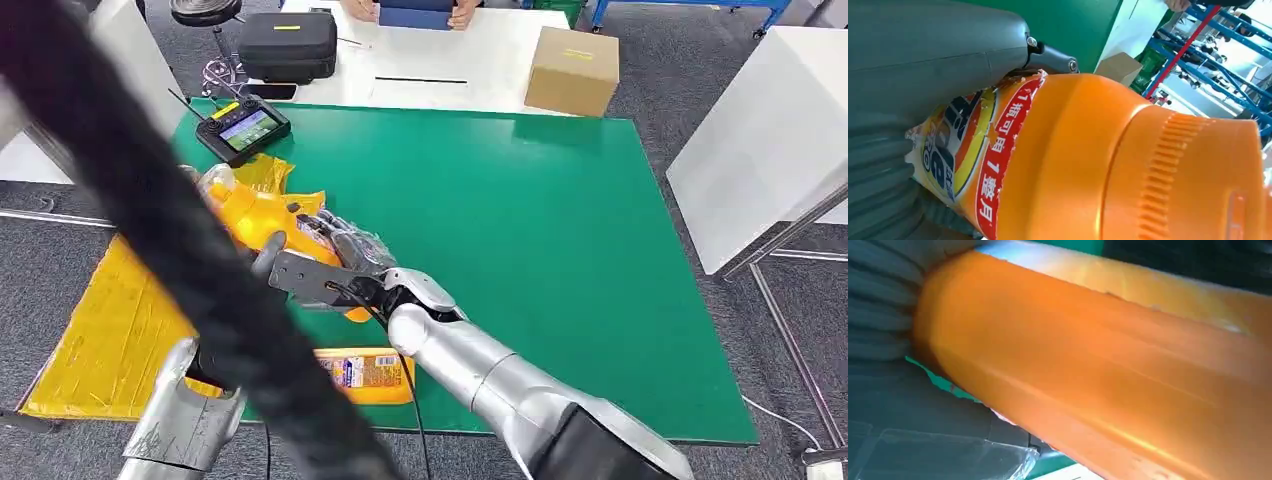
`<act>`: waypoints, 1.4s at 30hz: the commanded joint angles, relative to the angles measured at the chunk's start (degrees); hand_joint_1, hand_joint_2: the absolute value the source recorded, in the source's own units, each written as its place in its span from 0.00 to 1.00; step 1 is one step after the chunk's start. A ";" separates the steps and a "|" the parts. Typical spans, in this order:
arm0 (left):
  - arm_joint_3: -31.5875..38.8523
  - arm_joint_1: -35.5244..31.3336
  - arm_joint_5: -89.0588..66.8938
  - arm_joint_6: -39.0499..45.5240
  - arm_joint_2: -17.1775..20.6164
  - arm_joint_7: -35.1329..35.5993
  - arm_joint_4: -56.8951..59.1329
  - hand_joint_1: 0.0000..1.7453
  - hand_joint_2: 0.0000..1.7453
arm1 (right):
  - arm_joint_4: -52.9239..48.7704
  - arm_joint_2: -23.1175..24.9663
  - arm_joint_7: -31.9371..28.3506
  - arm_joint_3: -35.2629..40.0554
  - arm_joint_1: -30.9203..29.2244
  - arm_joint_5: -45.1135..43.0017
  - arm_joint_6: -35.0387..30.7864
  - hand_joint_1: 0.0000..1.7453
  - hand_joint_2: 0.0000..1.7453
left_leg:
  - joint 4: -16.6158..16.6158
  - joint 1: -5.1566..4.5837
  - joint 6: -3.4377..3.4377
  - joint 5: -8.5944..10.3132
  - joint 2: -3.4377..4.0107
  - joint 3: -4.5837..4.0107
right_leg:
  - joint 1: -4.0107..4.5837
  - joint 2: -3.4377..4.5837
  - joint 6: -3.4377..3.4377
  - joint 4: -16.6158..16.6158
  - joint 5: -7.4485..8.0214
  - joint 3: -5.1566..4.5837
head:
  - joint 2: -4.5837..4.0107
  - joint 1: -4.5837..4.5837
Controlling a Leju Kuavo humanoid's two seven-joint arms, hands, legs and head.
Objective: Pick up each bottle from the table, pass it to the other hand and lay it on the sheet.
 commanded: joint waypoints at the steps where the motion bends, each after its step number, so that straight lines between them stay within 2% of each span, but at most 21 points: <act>1: -2.15 -3.18 0.48 -0.51 -0.70 -0.22 2.03 1.00 1.00 | 2.58 0.44 0.06 4.43 -2.41 -0.32 0.37 0.00 0.00 | -0.02 0.06 -0.23 0.00 -0.11 0.09 | 0.05 -0.14 -0.11 -0.03 -0.04 0.14 | 0.00 0.00; 18: 0.08 -3.81 -0.07 -0.43 -0.02 -1.24 0.85 1.00 1.00 | 4.21 0.44 0.09 4.14 -2.78 -0.21 0.04 0.00 0.00 | 0.00 0.08 -0.31 -0.03 -0.10 0.15 | 0.06 -0.14 -0.15 -0.02 -0.07 0.23 | 0.00 0.00; 21: 3.94 -6.54 -1.82 0.95 1.43 -2.06 0.44 1.00 1.00 | 5.87 0.44 -1.73 0.75 -3.90 0.93 -2.46 0.00 0.00 | 0.04 0.11 -0.32 -0.03 -0.11 0.10 | 0.09 -0.15 -0.17 0.02 -0.07 0.18 | 0.00 0.00; 22: 6.02 -6.79 -2.83 1.12 1.68 -1.65 -0.05 1.00 1.00 | 5.05 -0.42 -3.34 -2.89 -3.60 3.69 -3.75 0.00 0.00 | 0.06 0.10 -0.23 0.00 -0.10 -0.02 | 0.08 -0.13 -0.13 0.04 -0.03 0.06 | 0.00 0.00; 26: 10.61 -4.30 -3.77 0.64 3.11 -1.17 -1.94 1.00 1.00 | -8.26 -5.93 -3.20 -15.62 0.89 12.63 -3.56 0.00 0.00 | 0.01 0.10 -0.17 0.03 -0.08 0.00 | 0.09 -0.09 -0.08 -0.03 0.01 0.08 | 0.00 0.02; 27: 11.46 -3.37 -3.76 0.57 3.34 -1.40 -2.38 1.00 1.00 | -12.56 -7.27 -3.54 -18.21 2.28 15.44 -2.84 0.00 0.00 | -0.04 0.13 -0.36 -0.02 -0.06 0.21 | 0.10 -0.11 -0.17 -0.09 -0.04 0.30 | 0.00 -0.02; 31: 14.46 -0.26 -4.10 -0.69 3.26 -2.24 -4.31 1.00 1.00 | -29.98 -12.02 -4.43 -27.70 9.06 20.20 1.87 0.00 0.00 | -0.04 0.09 -0.28 -0.04 -0.07 0.17 | 0.06 -0.11 -0.13 -0.07 -0.07 0.26 | 0.00 0.00; 35: 15.14 0.62 -4.35 -0.89 3.27 -2.49 -5.09 1.00 1.00 | -33.26 -13.34 -4.90 -28.95 10.57 20.43 3.45 0.00 0.00 | -0.09 0.13 -0.34 -0.06 -0.33 0.31 | 0.10 -0.37 -0.15 -0.19 -0.14 0.51 | 0.00 -0.02; 36: 15.09 0.53 -4.35 -0.89 3.19 -2.49 -5.13 1.00 1.00 | -33.27 -13.07 -4.90 -28.82 10.68 20.42 3.45 0.00 0.00 | 0.00 0.13 -0.24 -0.03 -0.32 0.09 | 0.10 -0.31 -0.11 -0.09 -0.08 0.27 | 0.00 0.00; 38: 15.70 0.98 -5.09 -0.72 2.97 -2.78 -5.65 1.00 1.00 | -35.78 -13.62 -5.99 -30.38 12.26 21.59 1.19 0.00 0.00 | -0.01 0.09 -0.21 -0.02 -0.20 0.03 | 0.07 -0.19 -0.09 -0.08 -0.03 0.17 | 0.00 0.02; 41: 17.61 2.48 -6.05 -0.72 2.63 -2.68 -6.93 1.00 1.00 | -42.85 -16.06 -6.62 -34.27 15.96 21.65 -0.25 0.00 0.00 | -0.14 0.10 -0.47 -0.07 -0.20 0.37 | 0.07 -0.27 -0.22 -0.20 -0.11 0.54 | 0.00 0.00; 42: 17.95 2.74 -6.19 -0.88 2.62 -2.65 -7.08 1.00 1.00 | -43.68 -16.40 -7.00 -34.81 16.38 21.67 0.14 0.00 0.00 | -0.07 0.09 -0.31 -0.03 -0.33 0.16 | 0.07 -0.38 -0.14 -0.17 -0.10 0.36 | 0.00 0.00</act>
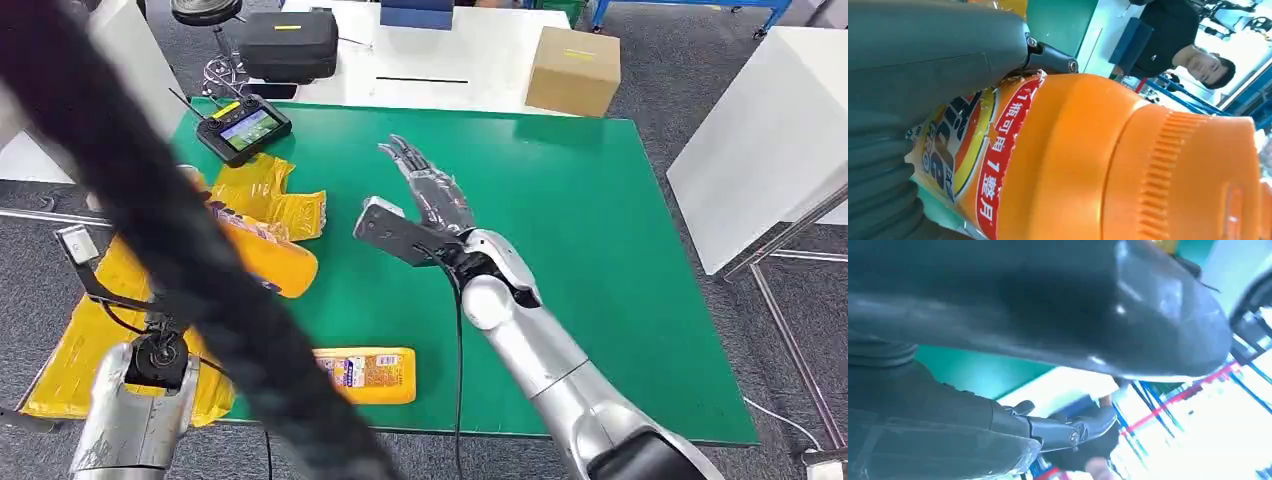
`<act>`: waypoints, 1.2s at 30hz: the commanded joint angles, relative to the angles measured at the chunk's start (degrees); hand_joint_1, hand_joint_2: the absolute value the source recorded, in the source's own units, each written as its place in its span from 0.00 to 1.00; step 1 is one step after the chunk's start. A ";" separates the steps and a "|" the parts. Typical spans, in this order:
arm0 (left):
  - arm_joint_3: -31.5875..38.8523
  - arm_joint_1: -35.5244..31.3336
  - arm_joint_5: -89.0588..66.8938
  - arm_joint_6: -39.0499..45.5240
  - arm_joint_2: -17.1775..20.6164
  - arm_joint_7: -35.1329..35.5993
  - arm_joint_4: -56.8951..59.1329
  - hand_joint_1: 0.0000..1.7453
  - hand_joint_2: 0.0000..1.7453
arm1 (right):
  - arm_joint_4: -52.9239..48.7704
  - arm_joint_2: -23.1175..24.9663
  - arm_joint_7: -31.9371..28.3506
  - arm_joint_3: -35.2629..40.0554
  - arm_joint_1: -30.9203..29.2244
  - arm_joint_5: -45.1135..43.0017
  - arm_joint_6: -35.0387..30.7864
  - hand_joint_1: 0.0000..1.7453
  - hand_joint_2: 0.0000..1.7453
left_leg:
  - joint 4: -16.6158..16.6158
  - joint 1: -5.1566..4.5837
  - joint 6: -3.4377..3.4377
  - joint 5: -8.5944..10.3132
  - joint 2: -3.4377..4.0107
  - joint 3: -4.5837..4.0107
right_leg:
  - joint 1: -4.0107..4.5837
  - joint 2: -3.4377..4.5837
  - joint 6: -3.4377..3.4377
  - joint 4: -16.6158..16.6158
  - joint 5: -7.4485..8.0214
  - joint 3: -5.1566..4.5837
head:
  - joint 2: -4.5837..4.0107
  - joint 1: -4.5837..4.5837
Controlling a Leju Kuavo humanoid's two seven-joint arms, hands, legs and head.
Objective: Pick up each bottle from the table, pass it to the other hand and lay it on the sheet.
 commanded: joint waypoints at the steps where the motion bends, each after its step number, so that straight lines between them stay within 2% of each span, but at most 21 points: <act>1: 4.66 0.86 -1.84 -0.20 -0.38 -0.18 -2.38 1.00 1.00 | -17.25 -6.24 -1.78 -9.65 6.95 0.86 -2.00 0.00 0.00 | -0.03 0.11 -0.25 -0.03 -0.24 0.15 | 0.10 -0.28 -0.12 -0.12 -0.08 0.25 | 0.00 -0.02; 6: 5.30 0.66 -3.48 -0.33 -0.17 -0.44 -2.21 1.00 1.00 | -18.62 -6.29 -1.87 -11.78 8.38 1.04 -2.58 0.00 0.00 | -0.03 0.07 -0.30 -0.06 -0.02 0.22 | 0.06 -0.11 -0.15 -0.06 -0.07 0.26 | 0.00 -0.02; 11: 8.21 -2.19 -10.53 2.23 2.36 -3.62 -2.18 1.00 1.00 | -21.21 -7.34 -2.11 -14.58 12.63 2.26 -2.64 0.00 0.00 | -0.02 0.10 -0.19 0.00 -0.21 0.11 | 0.11 -0.21 -0.10 -0.09 -0.03 0.14 | 0.00 0.00; 15: 8.45 -2.39 -10.62 2.14 2.28 -3.35 -2.14 1.00 1.00 | -21.23 -7.10 -2.18 -14.62 12.71 2.43 -2.54 0.00 0.00 | -0.01 0.11 -0.32 -0.07 0.04 0.23 | 0.10 -0.07 -0.16 -0.03 -0.07 0.25 | 0.00 -0.02; 19: 8.40 -2.27 -10.65 2.12 2.10 -3.34 -2.14 1.00 1.00 | -21.13 -7.00 -2.18 -14.60 12.56 2.46 -2.51 0.00 0.00 | -0.01 0.10 -0.27 -0.04 -0.05 0.20 | 0.10 -0.08 -0.13 -0.03 -0.06 0.20 | 0.00 -0.02; 21: 8.91 -3.88 -17.22 5.17 3.45 -6.35 -2.07 1.00 1.00 | -21.56 -7.32 -2.18 -15.25 13.61 2.67 -2.58 0.00 0.00 | -0.01 0.10 -0.29 -0.05 -0.02 0.22 | 0.10 -0.06 -0.14 -0.04 -0.06 0.23 | 0.00 -0.02; 24: 10.68 -7.55 -32.11 15.20 7.24 -11.20 -1.46 1.00 1.00 | -22.12 -8.96 -2.93 -15.32 16.23 2.01 -2.73 0.00 0.00 | 0.04 0.16 -0.23 -0.02 -0.09 0.09 | 0.16 -0.12 -0.12 -0.02 -0.03 0.14 | 0.00 0.00; 26: 13.24 -6.14 -36.53 18.86 8.24 -11.99 -3.40 1.00 1.00 | -22.58 -10.03 -4.07 -14.85 18.85 1.65 -2.89 0.00 0.00 | 0.01 0.21 -0.42 -0.06 -0.11 0.29 | 0.19 -0.18 -0.23 -0.06 -0.09 0.36 | 0.00 0.02; 28: 15.66 -2.26 -41.19 21.47 8.25 -13.38 -6.46 1.00 1.00 | -22.77 -10.58 -5.57 -14.30 21.05 0.65 -3.35 0.00 0.00 | -0.08 0.12 -0.22 -0.05 0.12 0.25 | 0.11 0.09 -0.12 -0.11 -0.01 0.24 | 0.00 0.00; 31: 17.78 0.59 -45.39 23.81 8.49 -14.76 -7.35 1.00 1.00 | -21.15 -10.88 -6.21 -13.09 20.14 -0.46 -3.60 0.00 0.00 | -0.19 0.10 -0.41 -0.18 0.42 0.55 | 0.09 0.33 -0.20 -0.16 -0.05 0.47 | 0.00 -0.02; 33: 18.25 2.02 -50.17 26.75 9.30 -16.44 -7.20 1.00 1.00 | -19.87 -11.10 -6.24 -12.30 19.15 -1.45 -3.54 0.00 0.00 | -0.07 0.06 -0.25 -0.11 0.38 0.25 | 0.06 0.31 -0.11 -0.03 -0.02 0.16 | 0.00 -0.02; 34: 18.13 2.38 -52.66 28.41 9.63 -16.79 -6.87 1.00 1.00 | -19.65 -11.02 -6.16 -12.19 18.86 -1.73 -3.60 0.00 0.00 | -0.10 0.09 -0.39 -0.19 0.44 0.46 | 0.09 0.35 -0.18 -0.08 -0.08 0.36 | 0.00 -0.02; 36: 17.67 1.89 -58.51 32.26 10.38 -17.20 -5.23 1.00 1.00 | -19.20 -10.25 -5.43 -12.16 17.46 -2.09 -3.19 0.00 0.00 | -0.07 0.09 -0.27 -0.10 0.26 0.25 | 0.09 0.26 -0.12 -0.05 -0.03 0.16 | 0.00 -0.02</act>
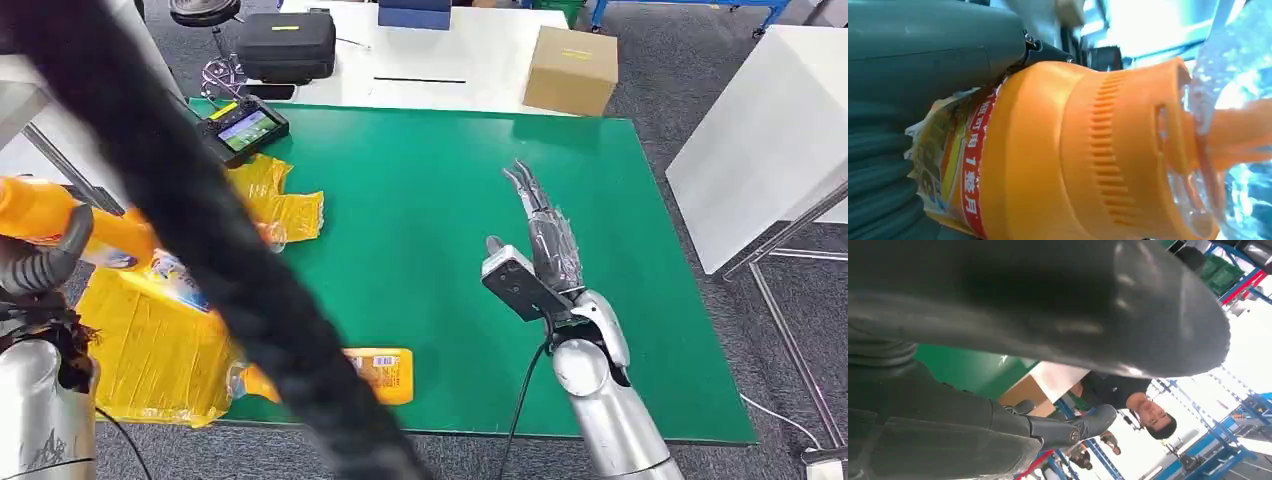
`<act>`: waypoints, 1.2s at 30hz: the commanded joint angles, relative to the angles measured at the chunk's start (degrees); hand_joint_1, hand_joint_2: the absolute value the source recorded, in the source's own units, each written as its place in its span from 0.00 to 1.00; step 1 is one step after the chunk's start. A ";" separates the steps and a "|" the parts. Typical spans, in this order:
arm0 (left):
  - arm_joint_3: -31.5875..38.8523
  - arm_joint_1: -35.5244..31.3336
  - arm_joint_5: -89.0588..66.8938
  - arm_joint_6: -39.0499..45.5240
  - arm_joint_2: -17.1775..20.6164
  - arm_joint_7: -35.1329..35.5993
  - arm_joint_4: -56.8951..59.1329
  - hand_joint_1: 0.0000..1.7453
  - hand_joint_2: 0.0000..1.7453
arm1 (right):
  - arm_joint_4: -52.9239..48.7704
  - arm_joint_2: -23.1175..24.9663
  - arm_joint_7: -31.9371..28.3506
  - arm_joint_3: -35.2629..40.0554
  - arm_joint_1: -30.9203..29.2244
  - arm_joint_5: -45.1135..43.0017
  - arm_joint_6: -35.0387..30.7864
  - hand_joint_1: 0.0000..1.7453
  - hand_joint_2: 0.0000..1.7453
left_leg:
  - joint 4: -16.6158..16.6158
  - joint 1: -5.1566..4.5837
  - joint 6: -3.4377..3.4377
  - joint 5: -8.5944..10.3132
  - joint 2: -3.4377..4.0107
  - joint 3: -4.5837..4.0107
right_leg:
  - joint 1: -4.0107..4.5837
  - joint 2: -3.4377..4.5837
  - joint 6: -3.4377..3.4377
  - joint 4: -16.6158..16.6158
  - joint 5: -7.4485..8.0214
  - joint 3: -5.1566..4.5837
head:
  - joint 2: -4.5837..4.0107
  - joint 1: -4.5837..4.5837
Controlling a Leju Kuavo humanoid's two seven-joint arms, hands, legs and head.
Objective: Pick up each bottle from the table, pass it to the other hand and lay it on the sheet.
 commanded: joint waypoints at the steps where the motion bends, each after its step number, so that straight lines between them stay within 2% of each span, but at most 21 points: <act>1: 3.08 1.35 -14.55 9.33 3.24 -2.59 1.72 1.00 1.00 | 3.70 -0.80 0.85 2.34 -3.49 -1.84 0.24 0.00 0.00 | -0.09 0.06 -0.31 -0.07 0.13 0.31 | 0.03 0.10 -0.16 -0.10 -0.03 0.29 | 0.00 0.00; 3: 2.08 0.69 -19.81 12.96 3.71 -3.22 3.38 1.00 1.00 | 4.12 -0.64 1.38 2.38 -4.08 -1.90 0.53 0.00 0.00 | -0.02 0.09 -0.30 -0.04 0.05 0.19 | 0.04 0.03 -0.16 -0.03 -0.03 0.19 | 0.00 -0.02; 14: -0.88 -1.59 -27.82 18.05 4.68 -3.98 7.26 1.00 1.00 | 5.26 -0.59 1.32 2.45 -4.76 -2.02 0.79 0.00 0.00 | -0.06 0.06 -0.26 0.01 -0.12 0.21 | 0.00 -0.11 -0.15 -0.07 -0.03 0.25 | 0.00 0.00; 18: -4.07 -1.14 -39.80 24.94 6.03 -3.55 11.74 1.00 1.00 | 6.37 -0.62 1.22 3.22 -5.39 -2.41 1.41 0.00 0.00 | -0.08 0.05 -0.27 0.00 -0.09 0.25 | 0.00 -0.08 -0.16 -0.08 -0.03 0.30 | 0.00 0.00; 25: -8.71 -3.50 -45.22 27.55 5.14 -3.65 24.04 1.00 1.00 | 8.03 -0.54 0.76 3.91 -6.88 -3.14 1.19 0.00 0.00 | -0.09 0.00 -0.20 0.06 -0.24 0.20 | -0.04 -0.19 -0.11 -0.09 0.00 0.21 | 0.00 0.00; 36: -9.55 -3.70 -45.14 26.29 5.94 -3.53 25.17 1.00 1.00 | 8.11 -0.71 0.68 4.14 -6.99 -3.36 1.20 0.00 0.00 | -0.05 0.07 -0.27 -0.01 -0.08 0.22 | 0.02 -0.10 -0.15 -0.07 -0.03 0.28 | 0.00 0.00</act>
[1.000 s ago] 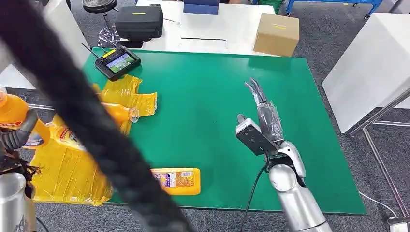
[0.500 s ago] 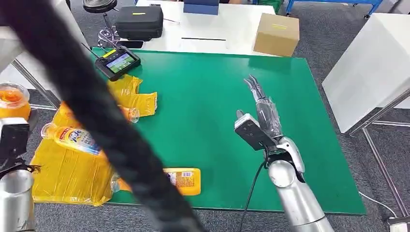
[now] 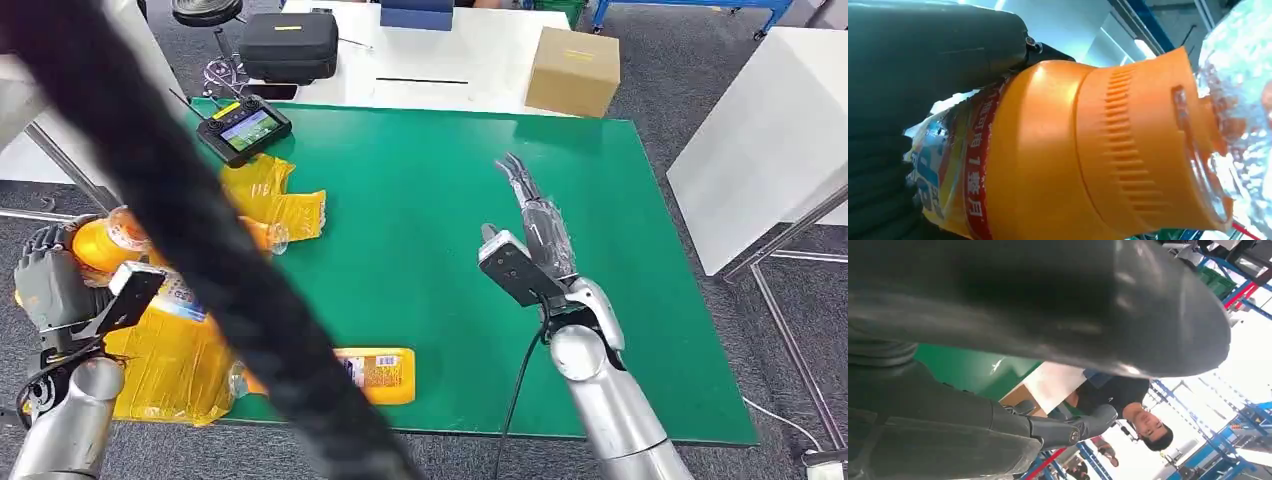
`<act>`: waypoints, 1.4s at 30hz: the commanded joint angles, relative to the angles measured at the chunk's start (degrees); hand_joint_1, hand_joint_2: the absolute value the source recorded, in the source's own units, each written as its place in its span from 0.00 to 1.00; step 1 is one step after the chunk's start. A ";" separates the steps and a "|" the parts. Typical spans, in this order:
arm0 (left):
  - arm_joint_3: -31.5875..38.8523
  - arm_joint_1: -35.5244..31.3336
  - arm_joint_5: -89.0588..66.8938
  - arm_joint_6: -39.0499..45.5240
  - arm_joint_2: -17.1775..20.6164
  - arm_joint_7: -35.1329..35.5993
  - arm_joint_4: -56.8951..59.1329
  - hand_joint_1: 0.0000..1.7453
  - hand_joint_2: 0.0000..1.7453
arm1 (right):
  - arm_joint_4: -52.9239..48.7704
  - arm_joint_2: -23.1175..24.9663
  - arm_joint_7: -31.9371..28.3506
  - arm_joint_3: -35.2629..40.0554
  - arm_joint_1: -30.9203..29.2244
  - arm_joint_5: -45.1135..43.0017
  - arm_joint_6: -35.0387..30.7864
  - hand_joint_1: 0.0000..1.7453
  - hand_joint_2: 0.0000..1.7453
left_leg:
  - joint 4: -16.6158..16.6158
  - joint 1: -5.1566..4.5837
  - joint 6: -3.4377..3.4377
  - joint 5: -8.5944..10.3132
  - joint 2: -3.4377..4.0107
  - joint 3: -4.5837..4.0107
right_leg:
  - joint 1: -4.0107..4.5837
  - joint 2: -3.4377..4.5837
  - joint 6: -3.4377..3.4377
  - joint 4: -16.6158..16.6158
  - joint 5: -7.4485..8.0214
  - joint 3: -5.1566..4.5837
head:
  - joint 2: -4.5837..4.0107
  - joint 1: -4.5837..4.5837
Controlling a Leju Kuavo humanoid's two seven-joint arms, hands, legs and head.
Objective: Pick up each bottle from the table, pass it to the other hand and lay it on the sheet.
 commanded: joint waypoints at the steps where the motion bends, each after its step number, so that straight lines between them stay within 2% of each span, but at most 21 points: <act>1: -3.72 -4.24 -0.88 -1.44 1.79 0.22 9.99 1.00 1.00 | 4.94 -0.60 -0.45 2.52 -3.34 -0.63 0.23 0.00 0.00 | -0.05 0.05 -0.23 -0.01 -0.01 0.15 | 0.03 -0.05 -0.11 -0.05 -0.03 0.16 | 0.00 0.00; 12: -11.10 -7.19 -2.09 7.28 2.39 -4.77 33.74 1.00 1.00 | 8.58 -1.85 -2.36 4.95 -5.60 -3.63 -0.42 0.00 0.00 | -0.15 0.03 -0.34 0.00 -0.05 0.37 | 0.02 -0.10 -0.17 -0.15 -0.04 0.37 | 0.00 0.02; 16: -11.37 -7.11 -6.72 7.54 3.19 -5.06 36.34 1.00 1.00 | 9.88 -1.90 -2.52 5.64 -6.62 -4.01 -0.57 0.00 0.00 | -0.11 -0.02 -0.21 -0.01 0.03 0.28 | -0.02 0.04 -0.10 -0.07 -0.01 0.26 | 0.00 0.02; 17: -11.37 -7.11 -6.87 7.54 3.24 -5.17 36.69 1.00 1.00 | 9.94 -1.94 -2.56 5.68 -6.65 -4.05 -0.64 0.00 0.00 | -0.21 -0.04 -0.35 -0.01 0.06 0.52 | -0.04 0.04 -0.18 -0.13 -0.01 0.48 | 0.00 -0.02; 24: -11.87 -5.92 -7.96 7.54 3.64 -6.26 38.83 1.00 1.00 | 10.06 -2.32 -2.82 6.21 -6.69 -4.41 -0.79 0.00 0.00 | -0.17 -0.15 -0.31 0.05 -0.47 0.88 | -0.01 -0.39 -0.23 -0.11 -0.06 0.41 | 0.00 -0.02; 25: -12.53 -6.33 -7.45 5.67 3.74 -6.71 40.43 0.61 1.00 | 10.10 -2.42 -2.88 6.36 -6.71 -4.63 -0.85 0.00 0.00 | -0.22 -0.13 -0.42 0.07 -0.38 0.99 | 0.01 -0.33 -0.35 -0.15 -0.05 0.33 | 0.00 0.00; 26: -12.31 -5.99 -6.13 5.42 3.73 -7.67 40.40 0.00 0.00 | 10.17 -2.49 -2.93 6.46 -6.71 -4.79 -0.88 0.00 0.00 | -0.25 -0.16 -0.43 0.06 -0.40 1.14 | -0.02 -0.34 -0.45 -0.16 -0.12 0.27 | 0.00 -0.02; 27: -13.69 -5.92 -6.40 4.26 4.24 -7.76 40.83 0.00 0.00 | 10.23 -2.57 -3.00 6.62 -6.77 -4.98 -0.89 0.00 0.00 | -0.18 -0.18 -0.28 -0.02 -0.52 1.20 | -0.03 -0.44 -0.39 -0.09 -0.23 0.36 | 0.00 -0.02; 29: -13.27 -5.07 -3.70 4.16 4.09 -9.17 39.91 0.00 0.00 | 10.04 -2.66 -3.00 6.75 -6.37 -5.12 -0.92 0.00 0.00 | -0.37 -0.14 -0.53 0.13 -0.26 1.20 | 0.00 -0.22 -0.51 -0.27 -0.02 0.26 | 0.00 -0.02; 34: -13.13 -3.96 1.43 2.75 4.49 -9.95 36.76 0.00 0.00 | 9.86 -2.75 -2.90 7.21 -6.12 -5.12 -0.65 0.00 0.00 | -0.15 -0.16 -0.33 0.04 -0.60 1.27 | -0.01 -0.51 -0.28 -0.02 -0.17 0.44 | 0.00 -0.02; 36: -13.39 -3.42 3.53 2.17 4.89 -9.96 35.02 0.00 0.00 | 10.60 -2.79 -2.80 7.63 -6.96 -5.21 -0.47 0.00 0.00 | -0.33 -0.10 -0.60 0.11 -0.39 1.28 | 0.03 -0.35 -0.40 -0.22 -0.06 0.41 | 0.00 -0.02; 37: -13.45 -3.11 4.04 2.37 4.95 -9.91 34.26 0.00 0.00 | 10.88 -2.69 -2.77 7.73 -7.20 -5.32 -0.42 0.00 0.00 | -0.22 -0.10 -0.52 0.08 -0.42 1.22 | 0.03 -0.36 -0.37 -0.12 -0.10 0.36 | 0.00 -0.02; 42: -13.10 -1.91 5.48 2.24 4.92 -9.88 32.26 0.00 0.00 | 11.40 -2.45 -2.75 8.04 -7.63 -5.41 -0.22 0.00 0.00 | -0.11 -0.14 -0.38 0.06 -0.52 1.21 | 0.02 -0.47 -0.29 0.01 -0.14 0.95 | 0.00 -0.02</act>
